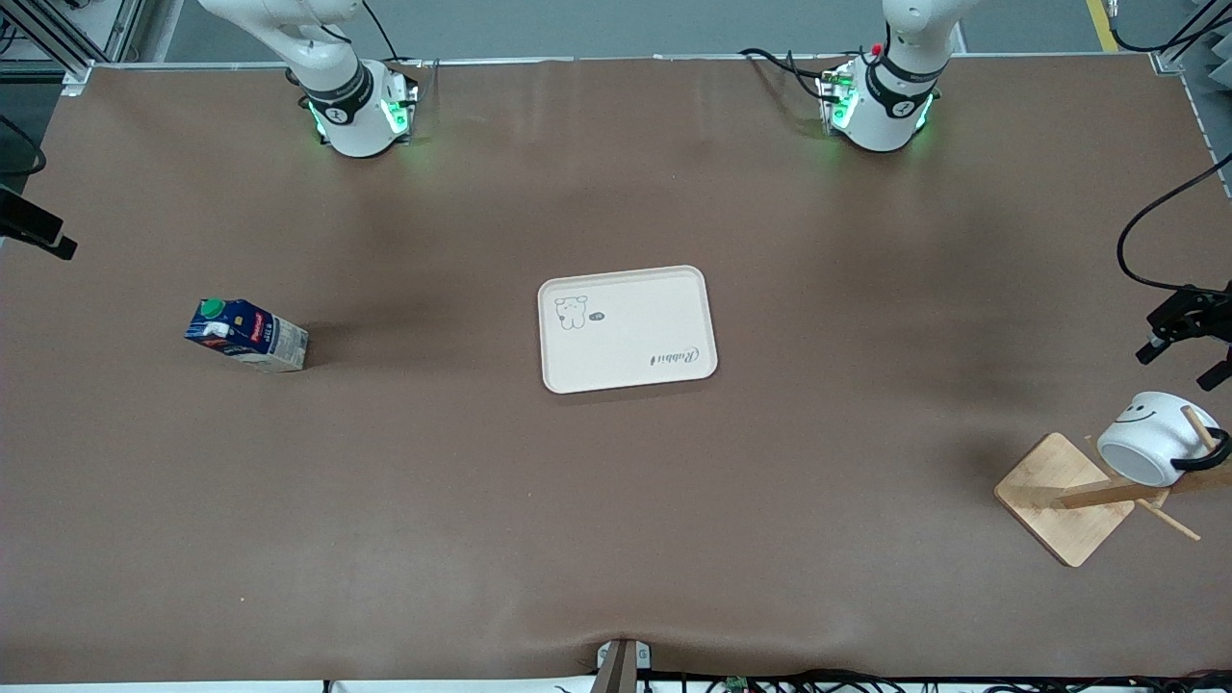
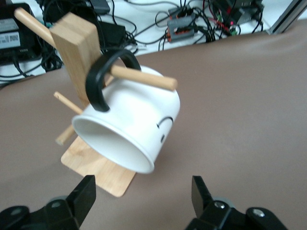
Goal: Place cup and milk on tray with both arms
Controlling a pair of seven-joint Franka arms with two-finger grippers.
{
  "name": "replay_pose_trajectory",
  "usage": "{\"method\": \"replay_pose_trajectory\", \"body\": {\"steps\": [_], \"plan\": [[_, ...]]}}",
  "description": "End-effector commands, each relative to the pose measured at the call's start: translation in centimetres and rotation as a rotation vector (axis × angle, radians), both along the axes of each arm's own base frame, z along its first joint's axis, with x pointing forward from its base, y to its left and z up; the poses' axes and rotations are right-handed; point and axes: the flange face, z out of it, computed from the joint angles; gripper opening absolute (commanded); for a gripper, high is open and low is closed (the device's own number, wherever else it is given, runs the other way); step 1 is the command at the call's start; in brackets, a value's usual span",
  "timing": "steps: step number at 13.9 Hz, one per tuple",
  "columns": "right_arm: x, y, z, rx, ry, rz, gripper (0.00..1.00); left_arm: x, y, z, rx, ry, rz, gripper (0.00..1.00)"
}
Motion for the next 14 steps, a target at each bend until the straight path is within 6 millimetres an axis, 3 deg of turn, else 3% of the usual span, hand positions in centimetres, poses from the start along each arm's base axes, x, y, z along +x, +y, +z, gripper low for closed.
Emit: {"method": "replay_pose_trajectory", "body": {"steps": [1,6,9,11,13,14], "plan": [[-0.1,-0.3,0.1,0.022,-0.003,0.005,1.00,0.7,0.5,0.5,-0.048,-0.051,0.005,0.84],[-0.1,-0.3,0.1,0.022,-0.003,0.004,1.00,1.1,0.3,-1.2,-0.084,-0.044,0.006,0.66],[-0.1,-0.3,0.1,0.022,-0.003,0.005,1.00,1.2,0.2,-1.7,-0.087,-0.038,0.003,0.48],[-0.1,-0.3,0.1,0.022,-0.003,0.004,1.00,1.4,-0.1,-2.0,-0.090,-0.034,-0.003,0.30],[-0.1,-0.3,0.1,0.022,-0.003,0.004,1.00,1.6,-0.7,-1.9,-0.093,-0.033,-0.011,0.00],[-0.1,-0.3,0.1,0.022,-0.003,0.004,1.00,1.7,-0.9,-1.8,-0.093,-0.034,-0.013,0.00]]}}
